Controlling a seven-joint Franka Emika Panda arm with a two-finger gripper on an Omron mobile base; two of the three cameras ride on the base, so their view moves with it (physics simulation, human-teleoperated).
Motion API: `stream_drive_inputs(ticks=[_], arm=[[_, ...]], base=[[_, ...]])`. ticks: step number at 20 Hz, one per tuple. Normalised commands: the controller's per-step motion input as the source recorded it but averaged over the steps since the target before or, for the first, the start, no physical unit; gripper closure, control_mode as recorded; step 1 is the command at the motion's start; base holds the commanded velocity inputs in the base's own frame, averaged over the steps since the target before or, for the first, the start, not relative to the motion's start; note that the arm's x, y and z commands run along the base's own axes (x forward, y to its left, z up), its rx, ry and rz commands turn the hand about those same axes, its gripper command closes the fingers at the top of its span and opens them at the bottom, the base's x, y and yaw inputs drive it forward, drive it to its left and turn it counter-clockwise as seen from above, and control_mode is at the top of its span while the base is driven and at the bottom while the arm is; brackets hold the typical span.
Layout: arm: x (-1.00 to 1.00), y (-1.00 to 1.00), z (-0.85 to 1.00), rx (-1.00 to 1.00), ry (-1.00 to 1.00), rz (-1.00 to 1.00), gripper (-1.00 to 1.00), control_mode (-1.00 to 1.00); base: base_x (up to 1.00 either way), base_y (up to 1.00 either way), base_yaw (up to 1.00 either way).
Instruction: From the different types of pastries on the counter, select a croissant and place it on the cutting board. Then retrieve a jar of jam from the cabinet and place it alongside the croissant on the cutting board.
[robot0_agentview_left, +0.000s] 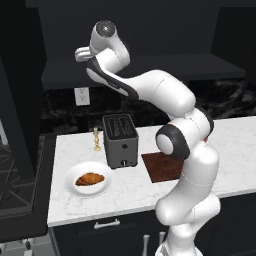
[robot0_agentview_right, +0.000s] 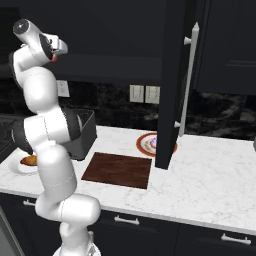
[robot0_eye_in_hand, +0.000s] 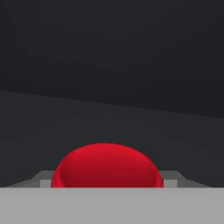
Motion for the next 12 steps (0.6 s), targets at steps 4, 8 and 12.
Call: stream_drive_inputs(ticks=[4, 8, 12], arm=[[0.0, 0.43, -0.03, 0.0, 0.04, 0.0, 1.0, -1.0], [-0.03, 0.13, -0.01, 0.01, 0.04, 0.0, 1.0, -1.0], [-0.29, -0.04, 0.0, 0.12, 0.11, 0.0, 1.0, -1.0]], base=[[0.0, 0.0, 0.0], [0.0, 0.0, 0.0], [0.0, 0.0, 0.0]])
